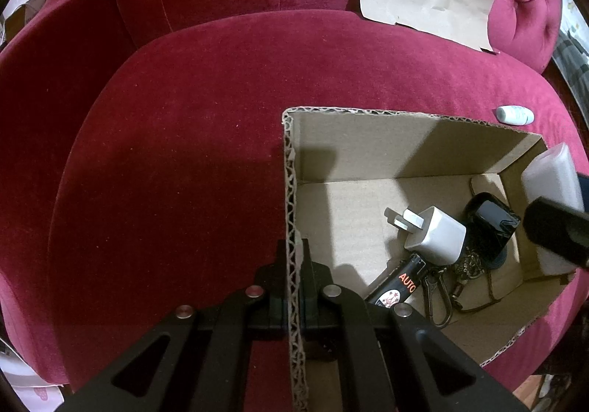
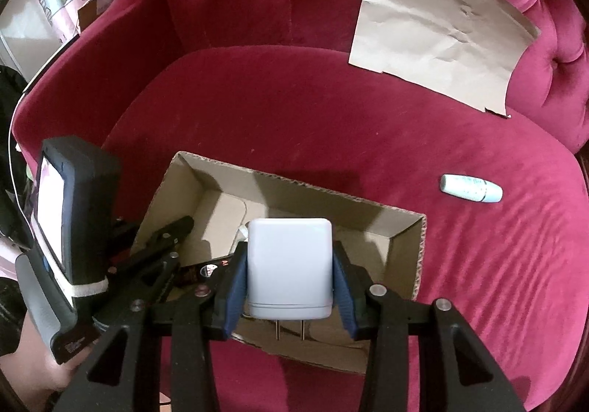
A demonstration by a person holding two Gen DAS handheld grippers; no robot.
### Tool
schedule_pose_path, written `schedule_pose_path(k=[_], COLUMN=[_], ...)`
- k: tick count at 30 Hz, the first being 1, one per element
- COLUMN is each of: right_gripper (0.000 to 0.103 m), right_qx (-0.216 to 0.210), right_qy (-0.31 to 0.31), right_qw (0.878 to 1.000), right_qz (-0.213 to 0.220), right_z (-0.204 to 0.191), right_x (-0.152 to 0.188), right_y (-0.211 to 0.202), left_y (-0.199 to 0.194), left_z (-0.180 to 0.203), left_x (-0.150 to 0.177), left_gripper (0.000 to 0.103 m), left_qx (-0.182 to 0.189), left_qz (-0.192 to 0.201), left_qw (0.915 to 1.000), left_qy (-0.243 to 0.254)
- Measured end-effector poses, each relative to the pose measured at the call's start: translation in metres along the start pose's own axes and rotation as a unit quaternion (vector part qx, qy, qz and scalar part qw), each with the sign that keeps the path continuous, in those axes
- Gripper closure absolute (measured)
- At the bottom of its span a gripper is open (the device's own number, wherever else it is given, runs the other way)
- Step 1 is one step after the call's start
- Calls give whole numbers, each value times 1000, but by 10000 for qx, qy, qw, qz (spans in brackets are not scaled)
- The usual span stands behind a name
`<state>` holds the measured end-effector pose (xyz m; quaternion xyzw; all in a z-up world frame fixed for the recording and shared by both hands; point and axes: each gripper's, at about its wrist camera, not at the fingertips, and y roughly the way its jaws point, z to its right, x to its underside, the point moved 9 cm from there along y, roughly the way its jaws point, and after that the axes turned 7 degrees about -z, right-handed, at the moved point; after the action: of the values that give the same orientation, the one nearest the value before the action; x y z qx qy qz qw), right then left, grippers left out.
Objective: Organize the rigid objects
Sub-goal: 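Carry the white charger into the cardboard box and open the right tool, then move the open right tool toward the pale blue tube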
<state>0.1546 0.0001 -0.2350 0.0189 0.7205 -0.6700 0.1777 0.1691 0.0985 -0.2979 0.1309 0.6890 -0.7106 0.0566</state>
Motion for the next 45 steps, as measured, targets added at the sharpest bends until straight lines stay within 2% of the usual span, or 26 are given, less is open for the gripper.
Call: schedule_pose_path(k=[12,27,28,31,33,35,38,45], right_gripper=[58,56,54,36,15,4,0,0], right_qx=[-97,-162,-138,-42,-12,4,58,62], right_qy=[246,269,280,344,370,411,414,383], right_qw=[9996,9995,9995,9994,9992,9990,9989,9991], right_qz=[-63,-7,10,88,126,165,203,190], right_z=[-1,0,1,5,7,10,11,10], right_x=[6,7,6,3,1,0,-1,-1], right_y=[16,13,13,9,7,5,4,4], left_y=[0,0,0,0,0,0,0,0], left_z=[-1,-1,-1,-1,-1,-1,-1,-1], left_x=[0,0,0,1,1,1,0,0], left_gripper=[100,100,100,100,100,100,100,100], left_qx=[6,17,21,19,20,23,18,16], left_qz=[4,-2,0,5,0,-5,-4,-3], left_qw=[10000,10000,10000,10000,10000,10000,10000,10000], left_qy=[8,20,21,32,34,24,28,32])
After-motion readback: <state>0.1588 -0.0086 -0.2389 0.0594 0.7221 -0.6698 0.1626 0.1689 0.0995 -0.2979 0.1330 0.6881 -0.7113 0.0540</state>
